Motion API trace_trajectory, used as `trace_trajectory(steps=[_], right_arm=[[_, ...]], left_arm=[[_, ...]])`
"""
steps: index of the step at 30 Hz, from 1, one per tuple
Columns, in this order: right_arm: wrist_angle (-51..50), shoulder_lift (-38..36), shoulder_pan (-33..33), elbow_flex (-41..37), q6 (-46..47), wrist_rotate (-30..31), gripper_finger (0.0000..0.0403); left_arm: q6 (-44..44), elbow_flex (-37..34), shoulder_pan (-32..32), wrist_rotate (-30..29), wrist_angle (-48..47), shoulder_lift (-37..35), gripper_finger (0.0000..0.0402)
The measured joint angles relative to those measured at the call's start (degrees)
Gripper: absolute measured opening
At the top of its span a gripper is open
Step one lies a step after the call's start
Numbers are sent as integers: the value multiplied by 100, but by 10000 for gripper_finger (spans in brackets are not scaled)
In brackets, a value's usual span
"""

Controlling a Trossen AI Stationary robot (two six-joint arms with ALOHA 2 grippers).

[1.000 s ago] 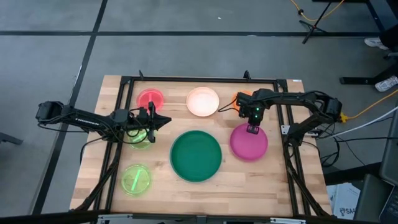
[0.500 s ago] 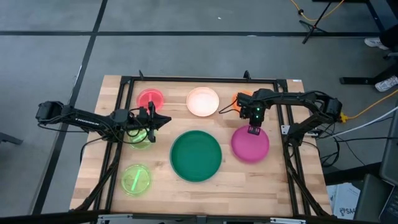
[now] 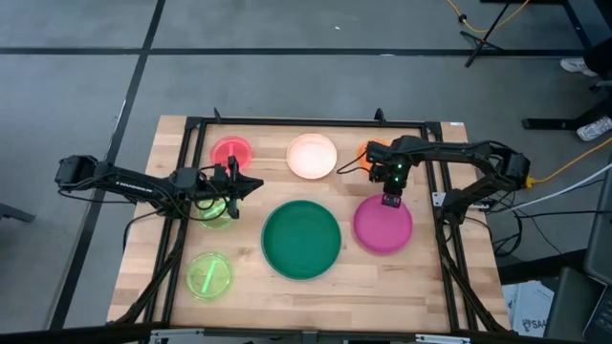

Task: Stack plastic plates
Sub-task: Stack the pink plate on the stacked plates

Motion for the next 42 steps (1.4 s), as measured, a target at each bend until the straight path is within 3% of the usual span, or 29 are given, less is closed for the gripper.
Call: trace_trajectory(steps=[11, 23, 31, 42], right_arm=[[328, -1009, 2, 0, 463, -487, 1], [2164, -1149, 9, 2, 1355, -1099, 1], [3644, -1099, 641, 2, 1677, -1026, 1], [4942, -593, 1543, 7, 2152, -375, 1]], left_arm=[[-4, 0, 1, 0, -1, 0, 11], [-16, 0, 0, 0, 15, 0, 11], [-299, 0, 0, 0, 35, 0, 11], [-299, 0, 0, 0, 44, 0, 11]])
